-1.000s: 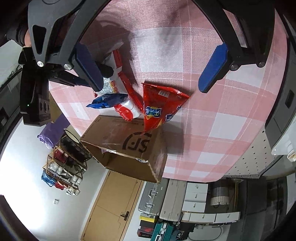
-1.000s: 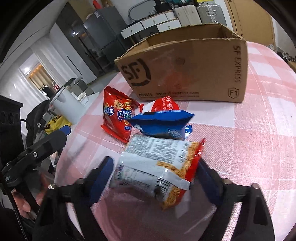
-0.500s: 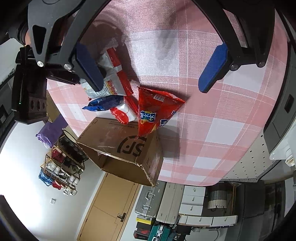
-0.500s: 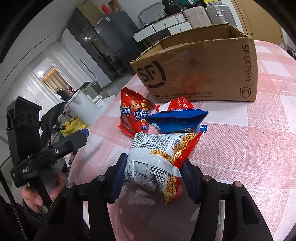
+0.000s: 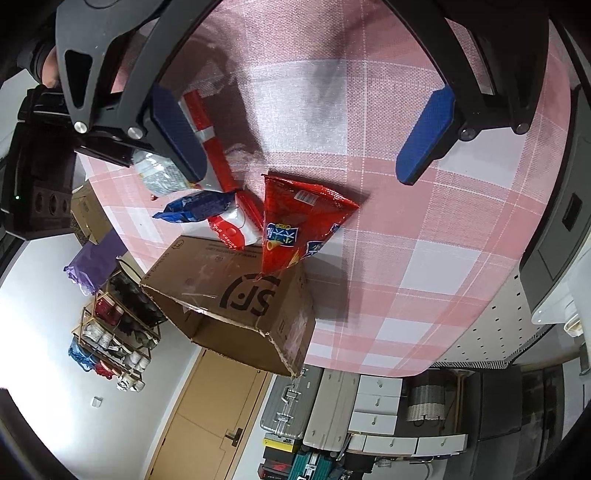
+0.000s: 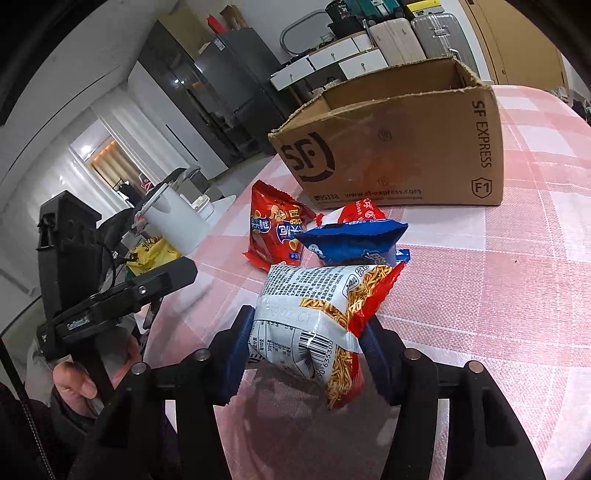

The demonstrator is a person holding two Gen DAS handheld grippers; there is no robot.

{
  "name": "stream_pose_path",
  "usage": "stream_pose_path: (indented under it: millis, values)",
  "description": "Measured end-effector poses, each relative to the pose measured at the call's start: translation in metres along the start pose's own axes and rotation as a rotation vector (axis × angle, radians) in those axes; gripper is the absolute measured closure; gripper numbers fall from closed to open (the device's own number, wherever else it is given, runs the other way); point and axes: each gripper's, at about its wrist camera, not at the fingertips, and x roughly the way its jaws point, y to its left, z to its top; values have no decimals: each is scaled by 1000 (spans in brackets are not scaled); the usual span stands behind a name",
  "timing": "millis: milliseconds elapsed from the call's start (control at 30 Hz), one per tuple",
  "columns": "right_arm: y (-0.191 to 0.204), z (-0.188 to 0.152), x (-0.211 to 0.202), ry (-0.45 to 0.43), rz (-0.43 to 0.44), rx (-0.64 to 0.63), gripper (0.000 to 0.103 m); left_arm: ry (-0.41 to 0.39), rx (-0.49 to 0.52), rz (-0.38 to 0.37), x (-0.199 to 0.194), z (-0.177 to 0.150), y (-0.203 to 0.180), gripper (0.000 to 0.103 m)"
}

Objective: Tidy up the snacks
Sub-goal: 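Grasp the white noodle snack bag with the right tool and lift, then grasp the red chip bag with the left tool while the right tool carries the noodle bag toward the box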

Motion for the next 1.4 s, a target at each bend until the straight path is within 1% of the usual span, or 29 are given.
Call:
stream_pose_path:
  millis: [233, 467, 533, 600, 700, 833, 900, 1000, 1100, 1200, 1267, 1300, 1367, 1400]
  values:
    - [-5, -5, -13, -14, 8, 15, 46, 15, 2, 11, 8, 5, 0, 1]
    - [-10, -8, -26, -31, -19, 26, 46, 8, 19, 20, 20, 19, -1, 1]
    - [-13, -8, -30, -38, -27, 32, 46, 15, 19, 31, 28, 22, -2, 1]
    - [-15, -8, -34, -44, -36, 38, 46, 21, 16, 22, 35, 25, -3, 1]
    - [-19, -8, -39, -55, -49, 46, 46, 34, 19, 39, 50, 30, -5, 1]
    - [-25, -8, -47, -65, -62, 55, 46, 46, 10, 43, 68, 39, -1, 1]
    - [-28, -8, -53, -77, -71, 62, 46, 62, 6, 58, 79, 43, 1, 1]
    - [-33, -8, -60, -89, -82, 73, 46, 71, 1, 47, 89, 48, 4, 2]
    - [-37, -8, -66, -97, -90, 84, 46, 82, 2, 40, 97, 51, 4, 6]
    - [-40, -10, -71, -103, -95, 93, 46, 92, 6, 37, 102, 52, 4, 18]
    - [-43, -11, -73, -105, -98, 97, 46, 104, 7, 24, 105, 52, 4, 31]
    - [-43, -12, -74, -107, -99, 98, 46, 107, 9, 20, 106, 51, 4, 36]
    - [-43, -12, -74, -112, -99, 98, 46, 105, 15, 30, 104, 50, 3, 50]
    - [-42, -12, -75, -114, -97, 98, 46, 99, 24, 21, 103, 50, 3, 55]
